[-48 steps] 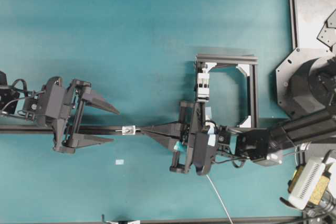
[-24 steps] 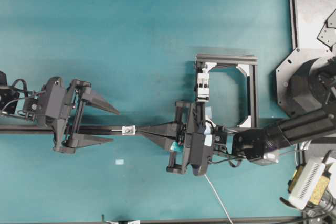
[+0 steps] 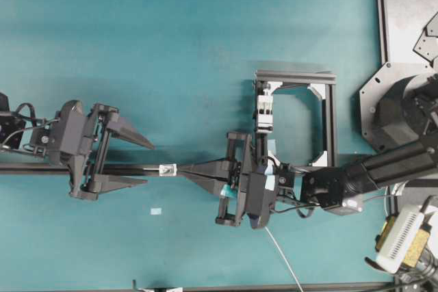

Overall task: Insert the wire into the hole on the right side and pull it with the left arm.
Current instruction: 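Feed the wire further through the hole toward the left, then close the left gripper on the wire tip past the bracket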

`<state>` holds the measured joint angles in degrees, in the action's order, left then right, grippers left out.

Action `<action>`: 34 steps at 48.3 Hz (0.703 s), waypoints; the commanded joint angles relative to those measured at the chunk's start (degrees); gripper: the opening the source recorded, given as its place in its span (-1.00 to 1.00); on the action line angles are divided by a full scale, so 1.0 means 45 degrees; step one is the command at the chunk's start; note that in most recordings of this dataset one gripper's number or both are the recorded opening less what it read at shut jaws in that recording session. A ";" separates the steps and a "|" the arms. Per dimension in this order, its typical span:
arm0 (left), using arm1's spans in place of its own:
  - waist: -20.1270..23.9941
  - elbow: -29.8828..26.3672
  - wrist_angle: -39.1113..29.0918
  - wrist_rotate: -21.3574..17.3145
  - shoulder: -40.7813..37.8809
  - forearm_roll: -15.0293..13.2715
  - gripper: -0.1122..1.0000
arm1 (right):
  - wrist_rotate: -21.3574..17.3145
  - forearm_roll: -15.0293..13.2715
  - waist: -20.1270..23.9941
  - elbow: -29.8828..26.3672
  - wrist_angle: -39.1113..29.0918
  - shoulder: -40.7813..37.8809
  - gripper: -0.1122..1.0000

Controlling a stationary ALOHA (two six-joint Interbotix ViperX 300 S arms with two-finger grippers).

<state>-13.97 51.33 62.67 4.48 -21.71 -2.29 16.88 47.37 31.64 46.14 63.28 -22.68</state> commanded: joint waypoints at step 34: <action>-0.0098 -0.0352 -0.0215 -0.0059 0.0430 0.0020 -0.87 | 0.0020 -0.0020 -0.0098 -0.0156 -0.0078 0.0176 -0.77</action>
<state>-14.24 50.36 61.44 4.31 -21.45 -2.37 16.88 47.37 31.64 46.05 62.84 -22.68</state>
